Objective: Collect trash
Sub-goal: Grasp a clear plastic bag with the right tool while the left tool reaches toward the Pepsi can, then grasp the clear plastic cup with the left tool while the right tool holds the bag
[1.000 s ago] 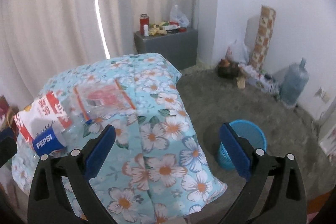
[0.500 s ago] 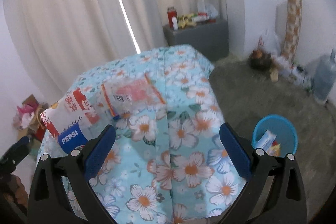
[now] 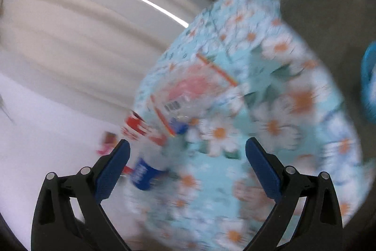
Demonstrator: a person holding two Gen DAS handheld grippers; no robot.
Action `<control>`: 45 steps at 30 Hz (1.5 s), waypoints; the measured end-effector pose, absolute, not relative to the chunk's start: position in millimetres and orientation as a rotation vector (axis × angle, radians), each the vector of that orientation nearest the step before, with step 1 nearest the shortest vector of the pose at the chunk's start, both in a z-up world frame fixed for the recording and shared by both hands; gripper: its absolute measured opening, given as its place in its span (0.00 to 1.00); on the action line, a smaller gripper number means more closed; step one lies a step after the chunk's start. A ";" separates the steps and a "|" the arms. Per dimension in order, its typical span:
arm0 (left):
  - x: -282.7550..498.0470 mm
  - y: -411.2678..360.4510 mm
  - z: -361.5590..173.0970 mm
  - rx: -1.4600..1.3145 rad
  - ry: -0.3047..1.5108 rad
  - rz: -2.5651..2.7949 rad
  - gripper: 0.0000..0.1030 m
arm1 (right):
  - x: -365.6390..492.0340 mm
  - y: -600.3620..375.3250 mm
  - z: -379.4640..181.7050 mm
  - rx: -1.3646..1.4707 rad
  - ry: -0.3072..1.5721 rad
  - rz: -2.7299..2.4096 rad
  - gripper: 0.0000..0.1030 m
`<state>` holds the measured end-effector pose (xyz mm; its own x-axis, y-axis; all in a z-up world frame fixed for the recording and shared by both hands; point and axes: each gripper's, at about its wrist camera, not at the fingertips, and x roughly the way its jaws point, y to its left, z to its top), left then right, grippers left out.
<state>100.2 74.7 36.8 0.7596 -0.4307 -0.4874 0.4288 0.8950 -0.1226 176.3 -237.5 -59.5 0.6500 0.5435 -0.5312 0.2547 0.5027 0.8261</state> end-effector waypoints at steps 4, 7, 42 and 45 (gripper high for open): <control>106.1 66.3 33.9 0.020 0.529 -0.463 0.91 | 209.6 -234.7 -90.4 1.228 0.945 0.230 0.79; 111.4 60.5 31.6 0.035 0.528 -0.457 0.91 | 228.3 -227.2 -111.4 1.300 0.995 0.219 0.73; 238.0 -1.5 53.4 0.013 0.824 -0.617 0.91 | 146.0 -278.8 -144.4 1.449 0.895 0.317 0.08; 286.3 -27.2 46.7 0.076 0.957 -0.637 0.91 | 149.7 -278.5 -146.7 1.433 0.903 0.323 0.08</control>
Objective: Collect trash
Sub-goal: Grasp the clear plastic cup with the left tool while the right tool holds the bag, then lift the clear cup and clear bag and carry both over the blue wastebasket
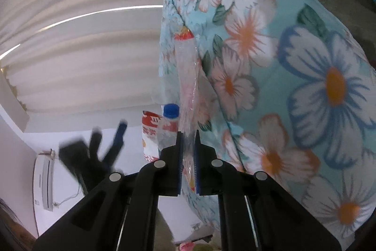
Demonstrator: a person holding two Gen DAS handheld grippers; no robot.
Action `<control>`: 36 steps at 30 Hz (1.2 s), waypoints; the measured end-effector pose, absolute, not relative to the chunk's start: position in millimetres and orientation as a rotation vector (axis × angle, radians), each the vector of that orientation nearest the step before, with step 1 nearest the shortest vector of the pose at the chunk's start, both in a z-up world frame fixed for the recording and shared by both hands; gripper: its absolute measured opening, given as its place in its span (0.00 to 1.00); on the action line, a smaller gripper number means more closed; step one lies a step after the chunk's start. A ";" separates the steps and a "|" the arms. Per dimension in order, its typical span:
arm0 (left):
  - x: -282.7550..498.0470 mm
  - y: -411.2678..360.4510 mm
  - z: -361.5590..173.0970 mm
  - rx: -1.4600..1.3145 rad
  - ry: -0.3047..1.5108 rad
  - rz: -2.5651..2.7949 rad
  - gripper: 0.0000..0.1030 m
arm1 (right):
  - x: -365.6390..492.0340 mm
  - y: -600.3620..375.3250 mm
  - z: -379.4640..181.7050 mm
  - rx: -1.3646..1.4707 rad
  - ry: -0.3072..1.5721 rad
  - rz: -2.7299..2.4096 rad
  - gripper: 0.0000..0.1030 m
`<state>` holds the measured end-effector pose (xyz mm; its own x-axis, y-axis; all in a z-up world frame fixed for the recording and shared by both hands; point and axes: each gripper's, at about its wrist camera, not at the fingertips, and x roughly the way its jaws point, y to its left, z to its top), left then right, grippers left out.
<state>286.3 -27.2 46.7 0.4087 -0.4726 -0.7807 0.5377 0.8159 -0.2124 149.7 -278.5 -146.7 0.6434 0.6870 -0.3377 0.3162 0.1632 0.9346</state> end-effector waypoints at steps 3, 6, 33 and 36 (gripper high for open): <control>324.3 -45.8 33.6 0.183 1.049 -0.611 0.91 | 150.3 -279.2 -143.9 1.414 0.905 0.341 0.08; 362.1 -53.0 16.3 0.249 1.167 -0.535 0.91 | 153.1 -280.3 -140.0 1.399 0.897 0.345 0.08; 390.2 -33.5 11.3 0.246 1.203 -0.471 0.72 | 118.9 -293.3 -121.9 1.356 0.867 0.347 0.08; 358.6 -39.2 63.2 0.252 1.059 -0.559 0.72 | 111.4 -292.6 -116.7 1.324 0.887 0.346 0.08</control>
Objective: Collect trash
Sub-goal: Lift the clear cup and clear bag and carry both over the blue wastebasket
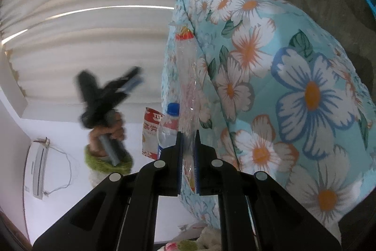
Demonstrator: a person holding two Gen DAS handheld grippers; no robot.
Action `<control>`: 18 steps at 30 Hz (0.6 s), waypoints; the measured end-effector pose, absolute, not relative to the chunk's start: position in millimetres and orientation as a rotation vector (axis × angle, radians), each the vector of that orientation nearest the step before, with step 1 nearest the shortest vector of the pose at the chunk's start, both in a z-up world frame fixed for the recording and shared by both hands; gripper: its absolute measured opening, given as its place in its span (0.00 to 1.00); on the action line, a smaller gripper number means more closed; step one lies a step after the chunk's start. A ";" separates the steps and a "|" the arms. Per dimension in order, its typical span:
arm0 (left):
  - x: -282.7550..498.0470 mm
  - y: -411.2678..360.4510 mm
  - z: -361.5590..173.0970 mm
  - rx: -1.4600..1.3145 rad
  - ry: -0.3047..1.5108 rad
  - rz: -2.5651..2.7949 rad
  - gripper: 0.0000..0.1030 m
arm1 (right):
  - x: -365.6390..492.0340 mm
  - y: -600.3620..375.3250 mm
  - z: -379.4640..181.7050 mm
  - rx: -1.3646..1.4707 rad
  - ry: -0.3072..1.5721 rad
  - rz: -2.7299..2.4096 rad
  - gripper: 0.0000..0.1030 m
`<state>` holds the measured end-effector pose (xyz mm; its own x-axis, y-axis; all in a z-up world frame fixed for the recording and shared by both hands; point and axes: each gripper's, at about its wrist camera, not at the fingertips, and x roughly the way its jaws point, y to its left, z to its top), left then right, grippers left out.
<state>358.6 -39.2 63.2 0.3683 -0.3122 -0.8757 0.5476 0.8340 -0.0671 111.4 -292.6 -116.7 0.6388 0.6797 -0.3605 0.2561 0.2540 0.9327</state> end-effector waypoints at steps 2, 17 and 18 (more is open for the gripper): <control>327.3 -38.1 93.3 0.246 0.992 -0.642 0.72 | 107.3 -290.6 -113.8 1.295 0.910 0.350 0.08; 155.2 -17.0 -15.5 0.215 1.119 -0.689 0.72 | 76.9 -280.5 -113.3 0.955 1.143 0.255 0.16; 154.4 -16.6 -24.0 0.211 1.113 -0.665 0.72 | 76.5 -281.0 -114.8 0.964 1.146 0.249 0.17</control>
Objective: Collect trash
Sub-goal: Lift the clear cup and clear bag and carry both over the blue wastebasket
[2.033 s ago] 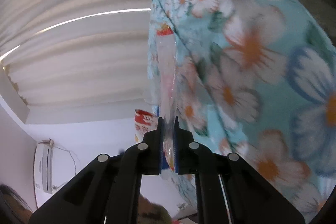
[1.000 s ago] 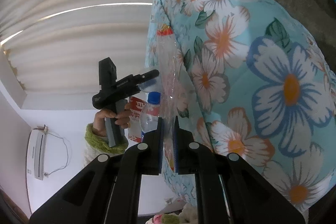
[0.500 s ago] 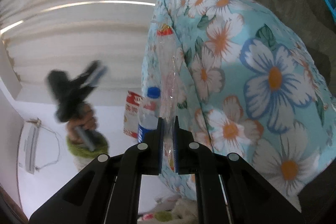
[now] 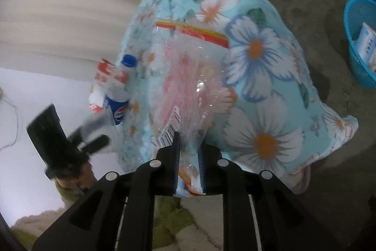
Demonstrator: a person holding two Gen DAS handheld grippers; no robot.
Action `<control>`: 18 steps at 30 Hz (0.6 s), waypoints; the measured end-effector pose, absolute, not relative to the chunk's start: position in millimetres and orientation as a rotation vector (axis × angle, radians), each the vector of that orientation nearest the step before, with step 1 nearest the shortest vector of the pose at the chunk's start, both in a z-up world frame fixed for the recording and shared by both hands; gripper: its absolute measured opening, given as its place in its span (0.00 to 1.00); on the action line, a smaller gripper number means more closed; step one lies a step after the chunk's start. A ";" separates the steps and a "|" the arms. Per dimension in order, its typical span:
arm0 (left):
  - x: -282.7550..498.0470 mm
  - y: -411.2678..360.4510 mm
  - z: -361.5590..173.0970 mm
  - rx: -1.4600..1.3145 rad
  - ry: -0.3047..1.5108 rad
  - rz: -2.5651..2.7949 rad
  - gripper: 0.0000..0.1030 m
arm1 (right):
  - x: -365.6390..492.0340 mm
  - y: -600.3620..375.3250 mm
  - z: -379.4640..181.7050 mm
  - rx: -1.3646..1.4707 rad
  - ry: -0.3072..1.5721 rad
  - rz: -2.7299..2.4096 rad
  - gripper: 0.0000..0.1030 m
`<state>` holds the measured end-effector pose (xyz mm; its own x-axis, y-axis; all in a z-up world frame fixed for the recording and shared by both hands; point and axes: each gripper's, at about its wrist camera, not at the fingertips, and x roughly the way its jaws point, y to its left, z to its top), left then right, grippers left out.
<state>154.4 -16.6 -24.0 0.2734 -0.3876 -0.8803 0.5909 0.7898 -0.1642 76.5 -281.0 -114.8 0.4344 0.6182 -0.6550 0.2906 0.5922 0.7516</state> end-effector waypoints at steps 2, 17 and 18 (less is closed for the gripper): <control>151.2 -15.2 -36.8 0.205 1.090 -0.631 0.72 | 77.5 -281.5 -117.3 0.983 1.141 0.237 0.18; 124.3 -7.2 -51.6 0.179 0.962 -0.608 0.78 | 68.6 -298.6 -133.4 1.200 1.037 0.203 0.31; 124.7 -7.7 -54.0 0.179 0.964 -0.603 0.78 | 72.8 -293.5 -132.6 1.192 1.041 0.196 0.31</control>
<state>124.7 -7.7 -54.0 0.4217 -0.4011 -0.8132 0.5556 0.8230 -0.1178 72.8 -293.5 -132.6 0.5484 0.6224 -0.5584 0.3764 0.4126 0.8295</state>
